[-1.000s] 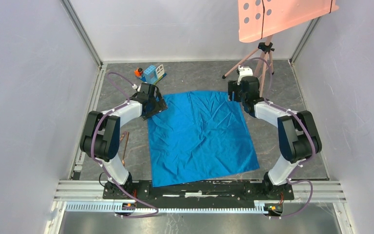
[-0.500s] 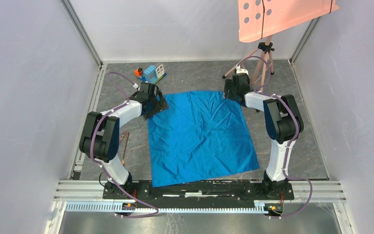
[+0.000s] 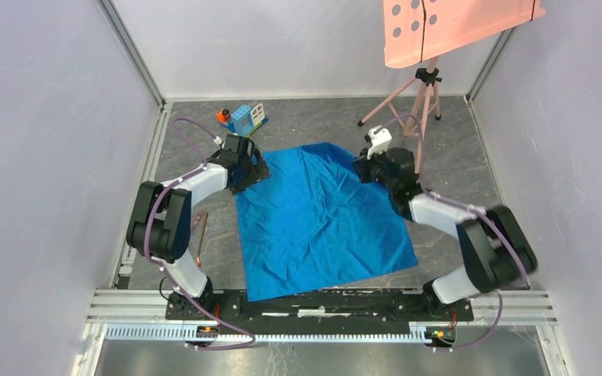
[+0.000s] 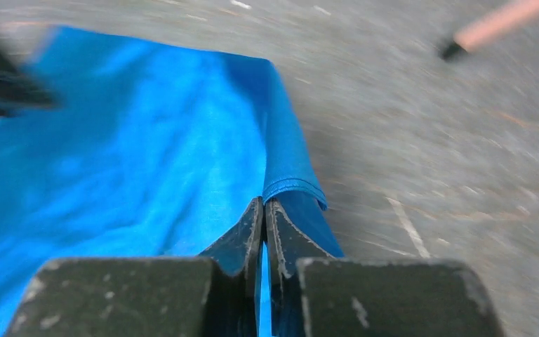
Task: Fold the napkin into a case and place the utensils inside
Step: Smooth out the napkin at the center of the board.
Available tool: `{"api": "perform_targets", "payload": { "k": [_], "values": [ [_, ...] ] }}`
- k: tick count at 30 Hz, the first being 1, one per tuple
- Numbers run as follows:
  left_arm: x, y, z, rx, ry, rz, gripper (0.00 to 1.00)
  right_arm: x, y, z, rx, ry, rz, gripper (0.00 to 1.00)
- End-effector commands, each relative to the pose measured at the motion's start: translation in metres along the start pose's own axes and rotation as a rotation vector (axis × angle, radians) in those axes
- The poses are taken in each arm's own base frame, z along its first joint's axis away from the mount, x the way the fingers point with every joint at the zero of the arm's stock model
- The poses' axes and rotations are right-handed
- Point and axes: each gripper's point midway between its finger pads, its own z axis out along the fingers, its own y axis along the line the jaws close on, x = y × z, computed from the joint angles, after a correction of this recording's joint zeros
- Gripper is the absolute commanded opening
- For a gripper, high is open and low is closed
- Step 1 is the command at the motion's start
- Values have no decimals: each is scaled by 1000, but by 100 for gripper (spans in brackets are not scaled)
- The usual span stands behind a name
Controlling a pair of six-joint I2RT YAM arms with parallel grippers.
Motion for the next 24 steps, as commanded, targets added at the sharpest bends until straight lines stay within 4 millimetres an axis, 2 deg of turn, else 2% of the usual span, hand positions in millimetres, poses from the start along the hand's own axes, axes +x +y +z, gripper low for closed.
{"api": "perform_targets", "payload": {
  "k": [1,3,4,6,9,12,13,17,21,24],
  "values": [
    [-12,-4,-13,33,-48,47,100,-7,97,-54,-352,-133,-41,17],
    [-14,-3,-14,29,-55,52,100,24,123,-79,-471,-77,20,46],
    [-15,-4,-14,31,-58,53,100,33,122,-85,-465,-47,36,56],
    [-15,-5,-13,39,-54,46,100,41,105,-84,-365,0,55,75],
    [-14,-9,-13,53,-51,33,100,31,80,-70,-218,70,7,80],
    [-14,-10,-16,65,-56,25,100,30,62,-54,-91,133,85,82],
    [-14,-10,-16,67,-57,23,100,34,64,-49,-93,158,118,80],
    [-11,-10,-15,71,-49,19,100,46,104,-35,-238,166,200,73],
    [-7,-8,-14,69,-42,22,100,57,128,-21,-202,165,-65,75],
    [-6,-6,-13,63,-41,22,100,61,131,-7,-133,208,-220,74]
  ]
}}
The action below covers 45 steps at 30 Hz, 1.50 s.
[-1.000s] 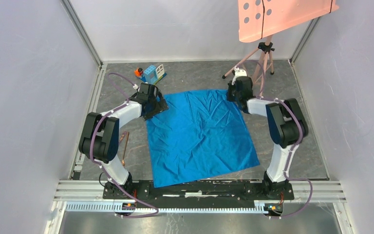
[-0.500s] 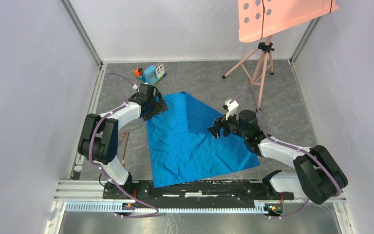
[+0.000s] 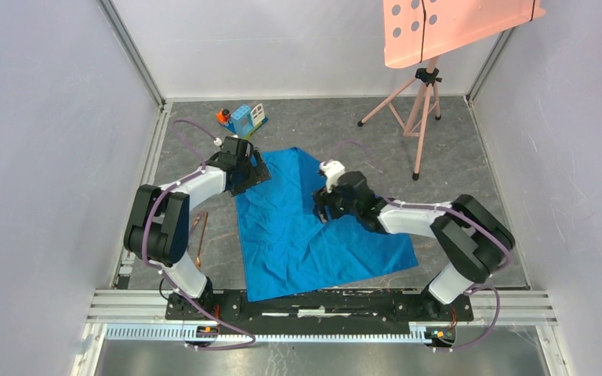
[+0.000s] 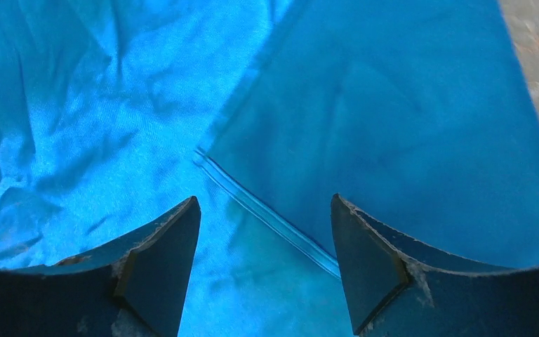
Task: Fold the napkin into a case and place the utensils inside
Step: Smooth out the napkin at the center of the board.
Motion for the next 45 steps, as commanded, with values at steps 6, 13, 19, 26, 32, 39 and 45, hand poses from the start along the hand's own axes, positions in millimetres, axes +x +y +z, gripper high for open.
{"api": "perform_targets", "payload": {
  "k": [6,13,19,26,32,39,45],
  "values": [
    [-5,-2,2,19,-23,-1,100,-23,15,32,170,-15,-316,80],
    [-3,2,5,2,-19,-2,100,-14,15,47,247,19,-354,77],
    [-1,19,11,-65,-12,16,100,-21,-9,39,378,1,-301,50],
    [-4,27,14,-102,-19,30,100,-77,-100,8,736,-117,-265,16],
    [-19,5,8,-30,-26,28,100,-156,-205,3,1052,-125,-359,25],
    [-46,-15,-20,17,-70,84,100,-182,-185,0,952,-31,-342,96],
    [-43,-22,-46,72,-65,72,100,-119,-117,8,516,-16,-93,97]
  ]
}}
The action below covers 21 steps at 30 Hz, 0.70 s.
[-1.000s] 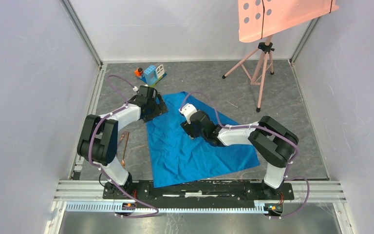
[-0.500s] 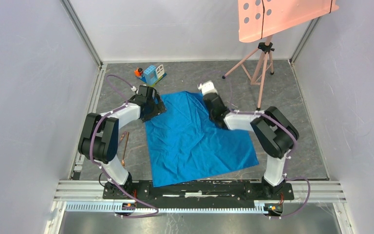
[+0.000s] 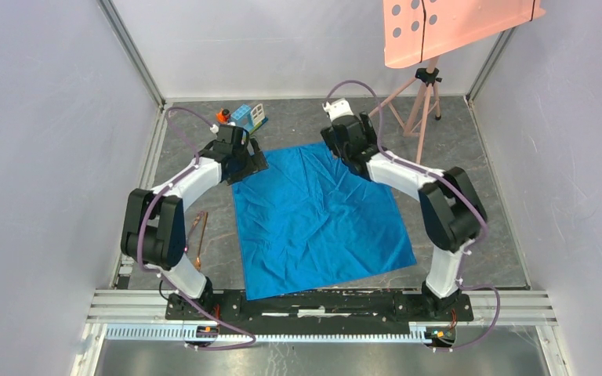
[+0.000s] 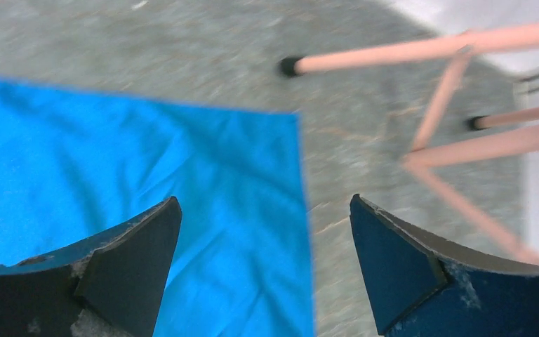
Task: Fold the napkin into a case and place the utensils inside
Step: Smooth out the napkin at the center of the board.
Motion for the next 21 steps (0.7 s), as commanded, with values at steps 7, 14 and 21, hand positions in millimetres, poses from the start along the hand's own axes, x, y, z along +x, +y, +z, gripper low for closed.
{"api": "perform_targets", "payload": {
  "k": [7,14,21],
  "values": [
    [-11,-25,-13,149,-43,-8,100,82,67,-74,-463,151,246,97],
    [-23,-24,27,114,-92,-39,100,100,68,-81,-492,147,260,97],
    [-41,-4,63,45,-123,-64,100,102,53,-69,-406,126,268,97]
  ]
}}
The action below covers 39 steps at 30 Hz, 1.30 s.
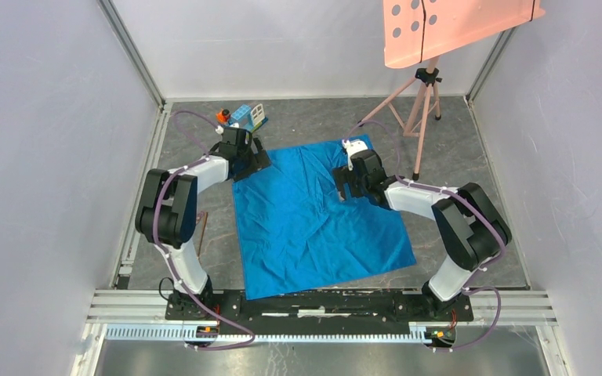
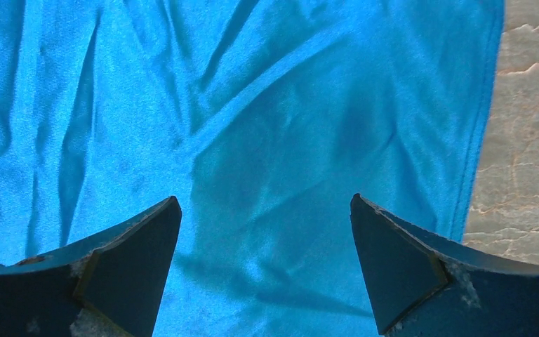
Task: Fold the napkin into a case and place the utensils inside
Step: Smooth out the napkin at the center of the board.
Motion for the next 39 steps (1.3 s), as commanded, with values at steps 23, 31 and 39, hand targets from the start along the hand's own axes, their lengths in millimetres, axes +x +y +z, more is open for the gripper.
{"api": "perform_targets", "payload": {
  "k": [23,31,39],
  "values": [
    [-88,-20,50,49,-51,50,100,-35,-16,-14,1,-58,114,98],
    [-46,-28,-72,106,-16,-94,100,30,-39,-96,145,158,288,98],
    [-25,13,-183,173,-145,-278,100,108,-36,-148,143,409,465,95]
  ]
}}
